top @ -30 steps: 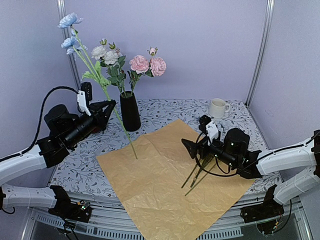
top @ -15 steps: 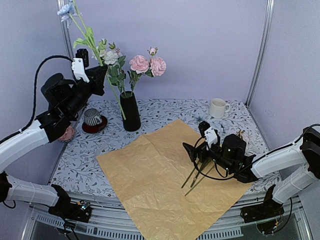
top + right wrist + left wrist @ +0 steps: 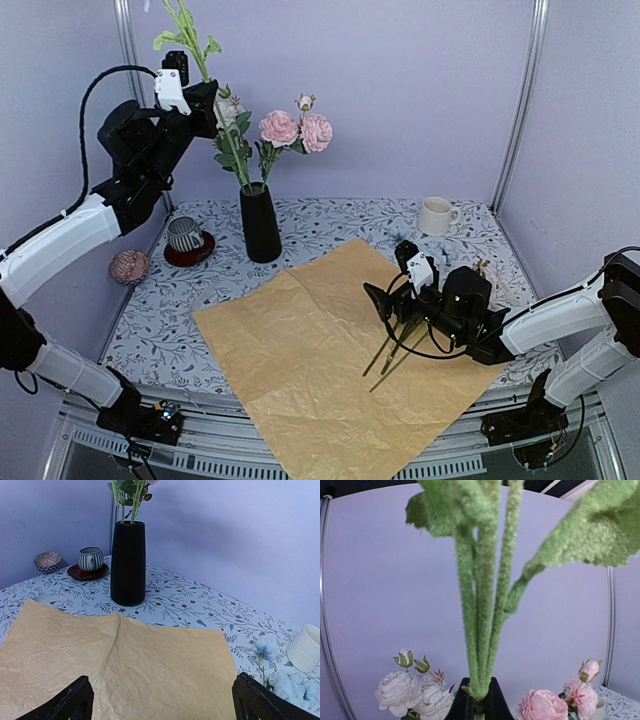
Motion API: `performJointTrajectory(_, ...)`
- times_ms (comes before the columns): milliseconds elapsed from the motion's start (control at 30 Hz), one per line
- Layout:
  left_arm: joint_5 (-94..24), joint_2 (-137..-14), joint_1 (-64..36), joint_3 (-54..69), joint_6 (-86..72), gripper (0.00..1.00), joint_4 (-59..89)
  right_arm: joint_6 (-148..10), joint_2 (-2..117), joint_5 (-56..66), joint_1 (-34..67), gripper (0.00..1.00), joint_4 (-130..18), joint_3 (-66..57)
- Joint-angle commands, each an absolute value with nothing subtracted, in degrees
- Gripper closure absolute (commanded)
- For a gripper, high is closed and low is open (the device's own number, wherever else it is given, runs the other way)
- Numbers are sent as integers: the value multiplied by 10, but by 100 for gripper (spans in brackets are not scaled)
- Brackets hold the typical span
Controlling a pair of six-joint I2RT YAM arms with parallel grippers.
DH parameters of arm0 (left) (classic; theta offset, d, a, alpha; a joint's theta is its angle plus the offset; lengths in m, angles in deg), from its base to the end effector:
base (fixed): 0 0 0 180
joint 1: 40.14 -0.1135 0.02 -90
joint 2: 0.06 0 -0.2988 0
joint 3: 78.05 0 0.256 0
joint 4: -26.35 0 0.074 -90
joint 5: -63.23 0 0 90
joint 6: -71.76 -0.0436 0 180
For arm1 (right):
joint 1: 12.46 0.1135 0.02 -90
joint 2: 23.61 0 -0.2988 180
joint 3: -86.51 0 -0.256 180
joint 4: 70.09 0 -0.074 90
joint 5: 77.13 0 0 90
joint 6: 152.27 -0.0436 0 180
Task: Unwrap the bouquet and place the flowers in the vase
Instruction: Place the fake flower in the vase.
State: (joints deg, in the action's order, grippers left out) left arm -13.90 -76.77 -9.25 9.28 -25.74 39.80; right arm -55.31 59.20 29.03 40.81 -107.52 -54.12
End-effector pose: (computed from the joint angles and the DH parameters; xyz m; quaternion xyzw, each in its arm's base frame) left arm 0.2704 -0.1505 0.4990 0.0890 0.5416 -0.1093 0.8288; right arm 0.1794 0.2201 0.2218 -0.2878 0.6837 0.1644 0.6501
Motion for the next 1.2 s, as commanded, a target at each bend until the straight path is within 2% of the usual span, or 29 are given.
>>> performJointTrajectory(0,-166,-807,-116,125,-239,100,415,-548,595,287,408,1,-1091,-530)
performJointTrajectory(267,-185,-865,-148,102,-192,100,417,-547,594,286,407,1,-1088,-529)
performJointTrajectory(833,-217,-972,-170,54,-90,99,318,-546,601,284,407,1,-1084,-523)
performJointTrajectory(1000,-223,-981,-172,42,-79,91,315,-547,601,284,407,1,-1083,-522)
performJointTrajectory(1167,-247,-981,-175,38,-67,71,288,-547,603,283,407,1,-1079,-520)
